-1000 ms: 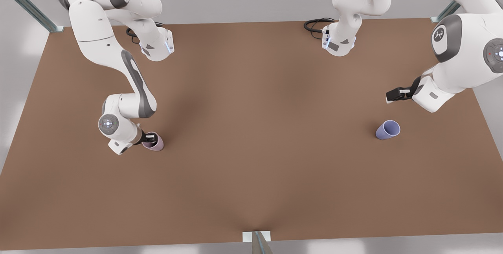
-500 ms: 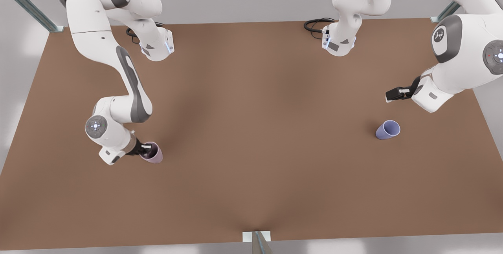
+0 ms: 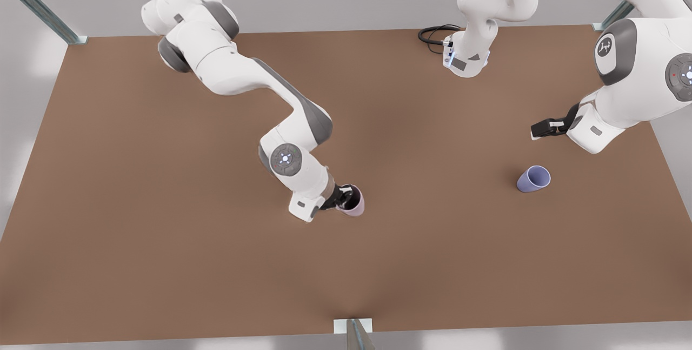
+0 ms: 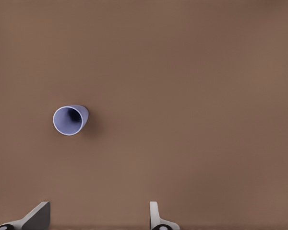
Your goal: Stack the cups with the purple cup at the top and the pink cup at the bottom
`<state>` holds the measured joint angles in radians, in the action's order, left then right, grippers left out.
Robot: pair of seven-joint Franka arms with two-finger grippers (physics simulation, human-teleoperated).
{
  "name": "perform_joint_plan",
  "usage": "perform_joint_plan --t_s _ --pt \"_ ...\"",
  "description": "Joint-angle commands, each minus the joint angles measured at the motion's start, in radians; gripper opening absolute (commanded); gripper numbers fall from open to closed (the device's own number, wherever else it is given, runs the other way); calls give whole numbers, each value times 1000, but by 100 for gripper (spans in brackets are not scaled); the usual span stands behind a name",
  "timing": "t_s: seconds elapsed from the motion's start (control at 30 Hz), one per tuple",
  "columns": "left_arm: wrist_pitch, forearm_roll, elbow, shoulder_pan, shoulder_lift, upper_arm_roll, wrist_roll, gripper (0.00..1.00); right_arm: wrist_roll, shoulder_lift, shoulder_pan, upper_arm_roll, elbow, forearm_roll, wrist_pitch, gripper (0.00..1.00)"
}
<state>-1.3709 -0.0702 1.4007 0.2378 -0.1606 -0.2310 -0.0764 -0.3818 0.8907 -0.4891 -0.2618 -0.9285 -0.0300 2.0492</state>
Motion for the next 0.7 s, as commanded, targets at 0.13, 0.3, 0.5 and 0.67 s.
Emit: perform_joint_plan --t_s 0.13,0.3,0.5,0.67 --pt "10 1 -2 0 4 -1 1 100 -661 85 -160 0 82 12 88 21" --pt "3 1 9 0 -11 -4 4 100 -667 140 -206 19 85 12 151 21" --pt "-200 26 58 -74 -71 -4 44 100 -657 208 -235 49 77 143 129 21" --pt "-444 -16 259 -224 -74 -34 372 100 -603 225 -235 49 71 217 48 21"
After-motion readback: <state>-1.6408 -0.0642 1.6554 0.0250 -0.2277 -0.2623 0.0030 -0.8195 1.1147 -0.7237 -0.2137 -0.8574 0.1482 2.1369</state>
